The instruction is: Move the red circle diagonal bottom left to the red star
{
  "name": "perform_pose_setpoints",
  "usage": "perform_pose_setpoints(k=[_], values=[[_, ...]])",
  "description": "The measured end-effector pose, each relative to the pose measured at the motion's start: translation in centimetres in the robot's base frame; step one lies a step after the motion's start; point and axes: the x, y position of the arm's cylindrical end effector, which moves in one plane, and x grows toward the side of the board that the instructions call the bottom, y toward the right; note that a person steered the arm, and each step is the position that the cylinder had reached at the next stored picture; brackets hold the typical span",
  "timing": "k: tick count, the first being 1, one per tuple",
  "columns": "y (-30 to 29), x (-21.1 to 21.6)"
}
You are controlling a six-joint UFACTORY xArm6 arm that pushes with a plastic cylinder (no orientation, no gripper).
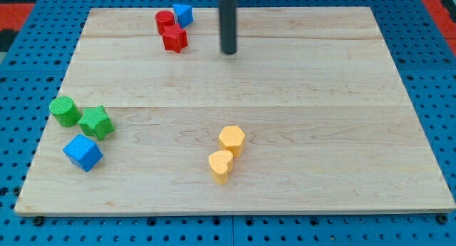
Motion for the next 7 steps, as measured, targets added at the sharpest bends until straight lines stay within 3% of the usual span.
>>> perform_pose_setpoints(k=[1,2,3,4,6,7], values=[[-3.4,-7.1],[-8.9,-8.6],[-9.7,-8.5],[-14.4,-6.0],[-20.9,3.7],[-19.7,5.7]])
